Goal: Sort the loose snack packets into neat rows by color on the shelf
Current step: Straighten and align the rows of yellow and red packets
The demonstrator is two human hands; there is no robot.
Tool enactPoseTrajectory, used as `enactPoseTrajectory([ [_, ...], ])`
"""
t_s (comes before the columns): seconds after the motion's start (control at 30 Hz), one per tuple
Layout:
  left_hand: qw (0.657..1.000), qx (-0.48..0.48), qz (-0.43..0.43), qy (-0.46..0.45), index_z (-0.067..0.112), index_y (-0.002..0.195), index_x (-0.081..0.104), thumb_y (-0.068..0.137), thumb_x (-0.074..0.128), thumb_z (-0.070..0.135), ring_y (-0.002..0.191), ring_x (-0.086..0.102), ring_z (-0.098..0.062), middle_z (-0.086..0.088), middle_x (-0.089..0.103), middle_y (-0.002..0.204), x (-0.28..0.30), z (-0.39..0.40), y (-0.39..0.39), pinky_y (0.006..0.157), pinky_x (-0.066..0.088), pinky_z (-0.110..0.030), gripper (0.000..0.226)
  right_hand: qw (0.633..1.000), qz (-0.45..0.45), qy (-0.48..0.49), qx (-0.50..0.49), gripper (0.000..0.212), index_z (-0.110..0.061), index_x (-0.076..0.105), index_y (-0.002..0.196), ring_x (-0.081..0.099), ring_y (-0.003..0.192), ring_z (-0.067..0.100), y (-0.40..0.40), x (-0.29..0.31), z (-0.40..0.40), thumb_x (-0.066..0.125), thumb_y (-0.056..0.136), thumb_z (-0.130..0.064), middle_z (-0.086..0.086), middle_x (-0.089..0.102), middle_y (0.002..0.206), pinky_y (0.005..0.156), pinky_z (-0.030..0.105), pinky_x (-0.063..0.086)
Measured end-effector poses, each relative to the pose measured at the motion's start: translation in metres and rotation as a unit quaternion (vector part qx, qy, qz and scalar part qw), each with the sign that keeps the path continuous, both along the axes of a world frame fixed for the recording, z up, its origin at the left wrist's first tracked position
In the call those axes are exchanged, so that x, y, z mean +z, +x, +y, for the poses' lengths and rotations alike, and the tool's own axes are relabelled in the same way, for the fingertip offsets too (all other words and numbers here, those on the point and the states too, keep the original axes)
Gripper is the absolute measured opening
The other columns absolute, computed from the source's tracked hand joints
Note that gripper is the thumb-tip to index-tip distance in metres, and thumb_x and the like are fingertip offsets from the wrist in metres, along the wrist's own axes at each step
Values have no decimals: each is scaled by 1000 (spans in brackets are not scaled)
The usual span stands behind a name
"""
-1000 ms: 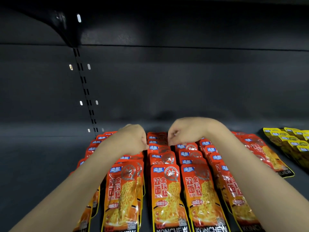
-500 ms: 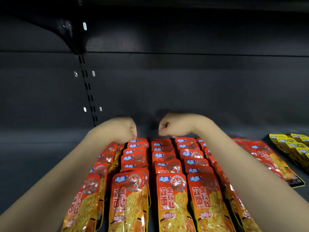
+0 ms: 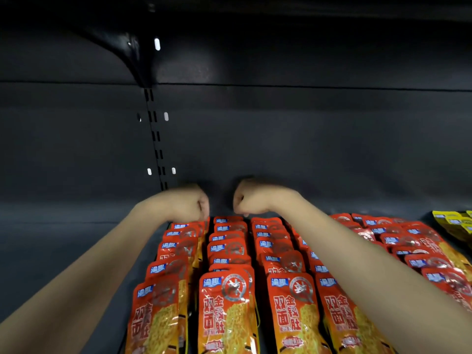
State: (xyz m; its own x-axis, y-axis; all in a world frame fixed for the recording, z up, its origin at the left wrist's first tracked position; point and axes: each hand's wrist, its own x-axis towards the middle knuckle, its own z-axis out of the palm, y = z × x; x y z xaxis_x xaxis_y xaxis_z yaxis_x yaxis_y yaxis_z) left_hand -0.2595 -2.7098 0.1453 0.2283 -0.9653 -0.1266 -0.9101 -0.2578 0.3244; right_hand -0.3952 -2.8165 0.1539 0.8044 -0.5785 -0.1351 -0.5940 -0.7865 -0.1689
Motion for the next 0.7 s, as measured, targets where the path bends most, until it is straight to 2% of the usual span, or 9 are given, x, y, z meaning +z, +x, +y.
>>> enactPoseTrajectory([
  [0.03,1000,-15,1,-2,9,79,70,85,56,6,66,56,-5,6,67,73,-1,0,-3,65,48,-23,15,1000,-1,-5,-2,17,-4,72,90,62,78,23,2,-1,1,60,80,-11,12,71,94,64,28,45],
  [0.1,999,-39,-1,2,12,87,71,86,63,13,65,55,1,14,63,73,-4,0,-9,59,44,-10,9,1000,11,-14,3,19,-7,73,94,65,83,23,4,-3,1,62,81,-15,10,71,96,66,29,49],
  [0.13,999,-44,-6,9,14,89,71,87,65,19,67,56,1,16,62,73,-6,-1,-10,58,43,-9,8,1000,17,-20,5,19,-8,73,95,65,86,23,5,-3,1,63,81,-16,8,72,96,70,31,51],
  [0.23,997,-47,-20,53,14,91,71,87,65,33,81,64,-8,7,70,87,-9,-4,-10,74,52,-24,20,999,35,-38,3,20,-11,73,96,67,86,23,6,-5,0,68,78,-17,6,72,94,77,35,56],
  [0.33,993,-70,-15,97,17,92,72,87,64,36,90,64,-9,10,70,94,-8,-2,-8,84,53,-28,21,998,68,-12,13,26,-9,72,103,66,92,24,6,-6,2,70,79,-20,7,71,100,81,34,55],
  [0.5,993,-92,6,79,23,84,67,86,67,31,71,56,-1,19,60,76,-6,0,-7,62,41,-14,8,996,84,20,23,30,-7,70,109,65,97,24,9,-8,3,69,83,-23,8,70,106,88,36,53],
  [0.6,995,-69,35,60,17,85,70,85,68,28,68,60,0,16,65,72,-7,0,-7,67,49,-19,12,999,53,0,-7,28,-11,73,104,66,91,22,12,-13,-1,72,79,-25,5,71,100,85,37,55],
  [0.7,996,-47,57,52,14,89,72,86,68,25,68,61,2,10,72,79,-7,-1,-8,68,45,-15,13,998,25,-17,-48,27,-16,74,98,66,84,20,16,-20,-6,74,74,-28,1,72,93,81,37,57],
])
